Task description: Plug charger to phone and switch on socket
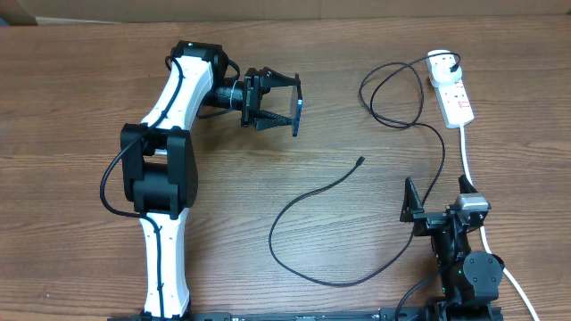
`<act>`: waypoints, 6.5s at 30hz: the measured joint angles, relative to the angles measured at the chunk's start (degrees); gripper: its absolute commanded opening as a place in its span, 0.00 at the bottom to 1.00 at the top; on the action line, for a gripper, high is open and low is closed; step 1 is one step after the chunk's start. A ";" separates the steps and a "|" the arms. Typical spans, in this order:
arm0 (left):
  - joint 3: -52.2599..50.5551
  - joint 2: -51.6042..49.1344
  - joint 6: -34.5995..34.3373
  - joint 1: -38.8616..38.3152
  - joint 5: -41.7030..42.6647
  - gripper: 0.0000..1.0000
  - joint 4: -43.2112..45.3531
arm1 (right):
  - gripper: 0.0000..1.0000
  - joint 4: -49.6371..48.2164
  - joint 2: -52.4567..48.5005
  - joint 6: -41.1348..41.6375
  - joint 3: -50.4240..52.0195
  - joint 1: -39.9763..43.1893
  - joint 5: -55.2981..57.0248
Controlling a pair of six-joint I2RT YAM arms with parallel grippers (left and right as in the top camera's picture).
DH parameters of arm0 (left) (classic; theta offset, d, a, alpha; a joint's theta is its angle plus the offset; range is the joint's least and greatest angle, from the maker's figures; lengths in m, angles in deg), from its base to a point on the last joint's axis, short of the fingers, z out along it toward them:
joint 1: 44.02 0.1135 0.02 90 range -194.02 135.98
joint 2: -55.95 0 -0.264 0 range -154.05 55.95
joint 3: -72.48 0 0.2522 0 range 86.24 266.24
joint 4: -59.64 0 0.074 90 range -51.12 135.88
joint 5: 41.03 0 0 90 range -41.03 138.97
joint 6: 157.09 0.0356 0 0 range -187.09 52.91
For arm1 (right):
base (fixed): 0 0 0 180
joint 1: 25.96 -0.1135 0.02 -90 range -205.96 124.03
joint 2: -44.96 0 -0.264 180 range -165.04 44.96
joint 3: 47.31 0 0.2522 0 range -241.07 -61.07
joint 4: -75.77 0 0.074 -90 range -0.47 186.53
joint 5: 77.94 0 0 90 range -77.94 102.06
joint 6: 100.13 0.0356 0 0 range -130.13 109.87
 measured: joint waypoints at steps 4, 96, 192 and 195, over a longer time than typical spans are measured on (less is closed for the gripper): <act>0.00 0.00 0.20 0.00 0.00 0.62 0.48 | 1.00 0.00 0.00 0.00 0.00 -0.02 0.00; 0.02 -0.02 1.42 -0.79 -0.94 0.62 2.64 | 0.88 49.83 -55.58 27.85 -75.91 -0.09 -37.40; 0.02 -0.02 -6.97 -5.92 -5.49 0.63 3.89 | 0.27 40.02 -87.95 51.19 -76.52 -41.24 25.92; 0.02 -0.02 -6.91 -5.92 -5.49 0.63 3.89 | 0.27 40.06 -87.93 51.19 -76.52 -41.24 25.92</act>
